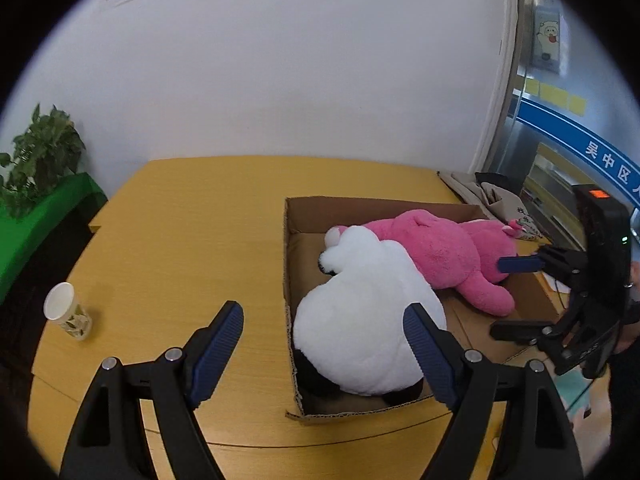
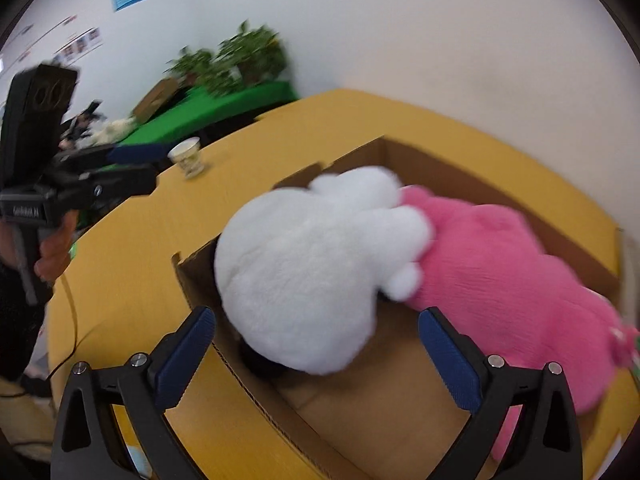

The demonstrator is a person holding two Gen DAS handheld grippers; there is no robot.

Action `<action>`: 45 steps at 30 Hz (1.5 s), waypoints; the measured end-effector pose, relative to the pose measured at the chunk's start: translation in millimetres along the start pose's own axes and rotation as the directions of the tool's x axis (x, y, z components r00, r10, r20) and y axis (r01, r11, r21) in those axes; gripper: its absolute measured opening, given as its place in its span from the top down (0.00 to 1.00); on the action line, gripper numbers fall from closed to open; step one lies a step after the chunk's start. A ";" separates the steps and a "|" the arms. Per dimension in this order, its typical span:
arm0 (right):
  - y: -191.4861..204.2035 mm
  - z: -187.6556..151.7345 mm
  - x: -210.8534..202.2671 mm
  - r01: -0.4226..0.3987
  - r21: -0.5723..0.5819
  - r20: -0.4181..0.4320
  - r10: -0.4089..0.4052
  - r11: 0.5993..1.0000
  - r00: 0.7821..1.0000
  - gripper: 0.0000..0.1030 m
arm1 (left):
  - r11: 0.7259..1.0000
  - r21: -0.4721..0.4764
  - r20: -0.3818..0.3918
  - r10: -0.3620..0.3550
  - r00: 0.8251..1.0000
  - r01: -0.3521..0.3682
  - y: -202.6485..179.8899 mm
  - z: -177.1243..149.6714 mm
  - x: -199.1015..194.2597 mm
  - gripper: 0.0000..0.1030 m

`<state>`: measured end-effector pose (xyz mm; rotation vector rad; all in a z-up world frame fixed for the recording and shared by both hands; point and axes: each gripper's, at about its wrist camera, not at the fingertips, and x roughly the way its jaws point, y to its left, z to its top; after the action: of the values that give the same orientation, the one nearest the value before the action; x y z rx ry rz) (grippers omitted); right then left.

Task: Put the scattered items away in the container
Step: 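Lower the white panda into the box beside the bear, open both grippers, then move both grippers to the light blue plush with the red collar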

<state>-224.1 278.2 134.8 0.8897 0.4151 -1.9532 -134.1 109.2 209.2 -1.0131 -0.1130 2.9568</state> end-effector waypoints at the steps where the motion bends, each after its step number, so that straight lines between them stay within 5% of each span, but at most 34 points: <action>1: -5.6 -5.3 -22.0 0.052 0.027 0.025 -0.053 0.998 0.998 0.00 | 1.000 0.002 0.016 0.025 1.000 -0.026 -4.7 -1.8 -8.8 0.19; 6: -0.7 -24.2 -123.9 0.265 0.131 0.166 -0.285 0.955 0.944 0.00 | 0.997 -0.010 0.027 0.074 0.997 -0.074 -29.2 -13.1 -45.9 0.19; 10: 22.3 -38.8 -189.9 0.344 0.168 0.245 -0.377 0.924 0.893 0.00 | 0.999 -0.008 0.037 0.048 0.998 -0.047 -50.1 -14.8 -75.1 0.19; 17: 53.8 -61.5 -211.4 0.411 0.195 0.198 -0.446 0.890 0.873 0.00 | 1.000 -0.013 0.007 -0.008 1.000 0.008 -79.7 -29.0 -101.8 0.19; 26: 81.4 -91.4 -194.0 0.415 0.228 0.154 -0.453 0.881 0.878 0.00 | 0.999 -0.006 -0.048 -0.033 0.998 0.033 -112.6 -68.0 -113.6 0.19; 37: 80.0 -141.6 -228.6 0.402 0.260 0.166 -0.451 0.878 0.877 0.00 | 0.994 0.013 -0.143 -0.101 0.985 0.104 -129.2 -115.1 -121.3 0.19; 41: 83.3 -166.6 -239.8 0.336 0.194 0.152 -0.367 0.922 0.918 0.00 | 0.993 0.016 -0.207 -0.113 0.972 0.119 -121.2 -138.8 -120.2 0.19; 45: 106.5 -192.5 -226.5 0.170 0.086 0.106 -0.178 0.982 0.978 0.00 | 0.986 0.010 -0.271 -0.160 0.949 0.169 -115.4 -161.4 -116.4 0.19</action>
<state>18.7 476.0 175.5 0.8086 0.3636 -2.1820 55.6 230.3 161.7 -1.3190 -0.1367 2.6343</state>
